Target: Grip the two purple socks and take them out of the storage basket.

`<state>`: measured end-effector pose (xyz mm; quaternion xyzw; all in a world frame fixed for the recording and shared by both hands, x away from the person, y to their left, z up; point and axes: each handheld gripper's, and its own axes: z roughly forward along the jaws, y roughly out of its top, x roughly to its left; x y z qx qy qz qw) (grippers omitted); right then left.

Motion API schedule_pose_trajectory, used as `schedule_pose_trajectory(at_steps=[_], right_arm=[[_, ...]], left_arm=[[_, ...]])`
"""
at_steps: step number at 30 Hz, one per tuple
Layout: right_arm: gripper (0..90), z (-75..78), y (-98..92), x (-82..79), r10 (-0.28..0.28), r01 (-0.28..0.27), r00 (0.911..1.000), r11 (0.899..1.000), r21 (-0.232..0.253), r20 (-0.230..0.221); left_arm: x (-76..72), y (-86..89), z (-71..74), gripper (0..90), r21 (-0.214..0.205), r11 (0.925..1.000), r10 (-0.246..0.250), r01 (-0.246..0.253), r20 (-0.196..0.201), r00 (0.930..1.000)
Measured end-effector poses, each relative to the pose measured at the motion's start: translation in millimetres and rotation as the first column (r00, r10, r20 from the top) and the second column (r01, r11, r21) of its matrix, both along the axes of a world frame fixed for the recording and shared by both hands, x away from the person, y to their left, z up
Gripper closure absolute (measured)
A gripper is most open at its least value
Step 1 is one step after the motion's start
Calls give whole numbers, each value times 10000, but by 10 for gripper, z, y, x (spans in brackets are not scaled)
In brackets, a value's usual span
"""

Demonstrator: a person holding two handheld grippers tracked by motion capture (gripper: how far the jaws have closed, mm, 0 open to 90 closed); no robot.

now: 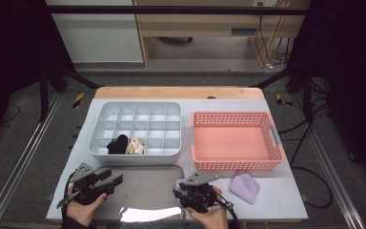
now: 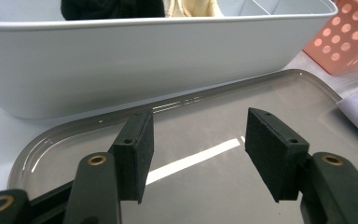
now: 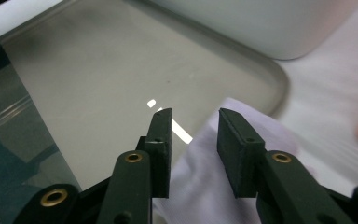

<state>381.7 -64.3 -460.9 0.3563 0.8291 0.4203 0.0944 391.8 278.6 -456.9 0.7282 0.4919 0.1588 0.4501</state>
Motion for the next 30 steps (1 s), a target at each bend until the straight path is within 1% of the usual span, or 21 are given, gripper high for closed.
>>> schedule_pose_trajectory(at_steps=[1,2,4,5,6,8,10,13,14,16,18,20,22,23,24,25,26,28,30], right_arm=[[645,-20,33,9,25,-25,10000,9999,-118,4],[637,-53,85,18,64,-63,10000,9991,-426,23],[666,-100,139,33,40,-34,10000,9967,-813,64],[681,-106,148,35,-14,20,10000,9961,-878,67],[727,-109,148,43,-47,59,9999,9957,-925,128],[799,-101,136,47,-179,189,9998,9947,-1014,106],[855,-94,129,46,-247,253,9997,9945,-1018,74],[878,-82,121,49,-168,171,9999,9953,-948,39],[880,-66,121,48,-167,163,9999,9963,-843,-40],[880,-18,122,36,-11,15,10000,9982,-594,60],[879,63,111,16,183,-184,9995,9998,54,265],[875,146,60,7,191,-220,9990,9970,744,392],[868,171,-5,19,-6,-39,9986,9963,854,535],[863,167,-46,38,-173,135,9987,9968,794,486],[859,145,-100,67,-475,447,9981,9967,672,405],[856,125,-133,85,-597,578,9976,9968,555,340],[854,88,-180,110,-794,788,9967,9962,377,155],[847,28,-229,137,-1003,1003,9949,9950,-1,-32],[840,-37,-259,131,-977,971,9950,9948,-292,-197]], left_arm=[[-2,-4,1,413,6,10000,-24,24,15,10000],[-4,-6,2,413,8,10000,-35,35,22,10000],[-6,-4,5,413,8,10000,-40,40,36,10000],[-5,-2,5,413,-2,10000,-41,41,41,10000],[-4,-1,5,413,-4,10000,-32,32,40,10000],[-3,0,3,413,-12,10000,-21,21,21,10000],[-4,-1,3,413,-10,10000,-23,23,26,10000],[-1,-3,2,413,-6,10000,-22,22,20,10000],[-1,-3,1,413,-6,10000,-21,21,14,10000],[0,-2,1,413,4,10000,-18,18,7,10000],[-2,1,3,413,-14,10000,-12,12,14,10000],[-5,3,4,413,-27,10000,-13,13,31,10000],[-6,7,5,413,-17,10000,-17,17,36,10000],[-6,7,3,413,-25,10000,-9,9,21,10000],[-6,7,3,413,-32,10000,-12,12,14,10000],[-7,6,2,413,-32,10000,-12,12,17,10000],[-7,7,2,413,-30,10000,-12,12,21,10000],[-6,10,2,413,-60,10000,-16,16,7,10000],[-7,15,3,413,-36,10000,-26,26,26,10000]])
